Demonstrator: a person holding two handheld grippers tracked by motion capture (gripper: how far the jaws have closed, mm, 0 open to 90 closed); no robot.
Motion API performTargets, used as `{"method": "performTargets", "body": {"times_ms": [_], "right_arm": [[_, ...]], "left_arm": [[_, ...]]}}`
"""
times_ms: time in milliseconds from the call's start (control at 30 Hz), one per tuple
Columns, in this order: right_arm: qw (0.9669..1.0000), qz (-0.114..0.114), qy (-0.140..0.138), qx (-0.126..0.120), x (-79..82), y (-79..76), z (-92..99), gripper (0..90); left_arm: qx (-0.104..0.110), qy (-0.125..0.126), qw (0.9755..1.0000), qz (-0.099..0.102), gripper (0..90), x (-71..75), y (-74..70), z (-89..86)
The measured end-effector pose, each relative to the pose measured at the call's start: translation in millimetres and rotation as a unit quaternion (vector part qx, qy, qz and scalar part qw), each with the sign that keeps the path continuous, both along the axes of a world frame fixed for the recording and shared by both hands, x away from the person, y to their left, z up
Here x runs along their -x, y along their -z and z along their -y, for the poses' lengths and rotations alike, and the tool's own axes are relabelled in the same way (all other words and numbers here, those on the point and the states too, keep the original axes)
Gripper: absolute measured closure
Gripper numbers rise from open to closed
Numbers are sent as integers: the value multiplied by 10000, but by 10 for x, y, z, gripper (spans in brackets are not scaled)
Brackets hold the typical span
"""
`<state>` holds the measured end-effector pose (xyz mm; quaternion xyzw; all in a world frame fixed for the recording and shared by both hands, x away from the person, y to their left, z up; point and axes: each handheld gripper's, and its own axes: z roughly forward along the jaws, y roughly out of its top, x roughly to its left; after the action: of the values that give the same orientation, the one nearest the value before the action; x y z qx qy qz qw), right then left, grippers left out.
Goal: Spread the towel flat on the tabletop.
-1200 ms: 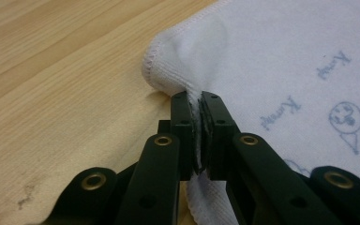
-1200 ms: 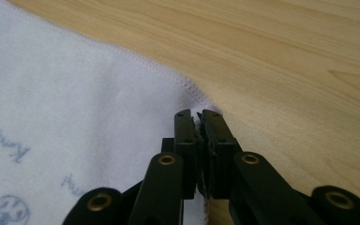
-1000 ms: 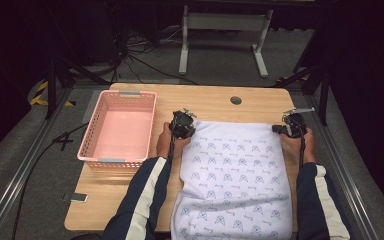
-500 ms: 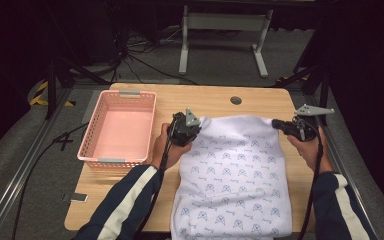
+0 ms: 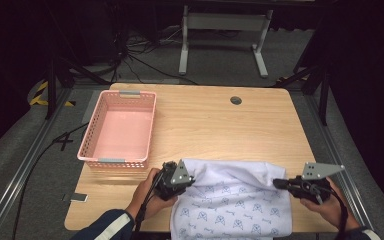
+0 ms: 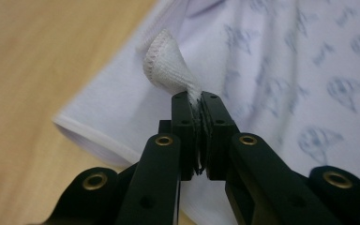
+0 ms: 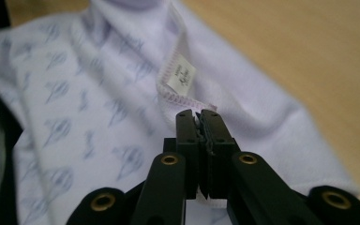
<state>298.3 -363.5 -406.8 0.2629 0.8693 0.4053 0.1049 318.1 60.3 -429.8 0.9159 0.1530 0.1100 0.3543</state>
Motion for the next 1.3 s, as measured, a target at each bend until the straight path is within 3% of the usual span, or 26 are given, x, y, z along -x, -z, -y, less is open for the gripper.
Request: {"method": "performTargets", "body": {"times_ms": [133,200,267,367,400,533,567,600,700,733,800,933,1067,1133,1200,1300], "right_arm": [[9979,-432,-256,401,196,290,-56,866],[9956,-483,-301,743,228,394,-128,866],[9955,-522,-248,751,223,422,-184,868],[9957,-461,-89,803,191,426,-232,870],[9957,-461,-89,803,191,426,-232,870],[9940,-120,455,984,-71,426,-267,870],[9931,-52,629,988,-159,431,-268,870],[9931,-52,629,988,-159,431,-268,870],[9880,125,1088,1090,-541,434,-260,871],[9868,146,1157,1123,-650,431,-268,871],[9845,144,1307,1159,-864,425,-284,871],[9799,179,1603,1175,-1331,420,-271,871],[9752,229,1818,1240,-1558,417,-247,871],[9709,302,2013,1259,-1745,424,-217,871],[9663,344,2196,1296,-1891,427,-207,871],[9616,417,2278,1471,-2058,421,-250,871]], "left_arm": [[-369,88,9991,-190,854,121,190,10],[-308,-35,9991,-306,855,99,253,1],[-331,-187,9990,-215,858,82,263,26],[-305,-630,9975,9,862,-2,291,123],[-305,-630,9975,9,863,-2,291,123],[-455,-954,9933,475,865,-360,317,258],[-437,-1084,9918,509,865,-463,327,283],[-437,-1084,9918,509,865,-463,327,283],[-468,-1414,9862,723,866,-814,347,418],[-437,-1473,9853,743,866,-894,352,451],[-595,-1571,9828,772,867,-1127,332,524],[-650,-1928,9770,643,866,-1590,302,657],[-753,-2046,9738,640,866,-1746,288,705],[-768,-2075,9732,630,866,-1867,280,715],[-729,-2180,9710,653,866,-1944,288,725],[-748,-2248,9693,656,866,-1996,288,730]]}}
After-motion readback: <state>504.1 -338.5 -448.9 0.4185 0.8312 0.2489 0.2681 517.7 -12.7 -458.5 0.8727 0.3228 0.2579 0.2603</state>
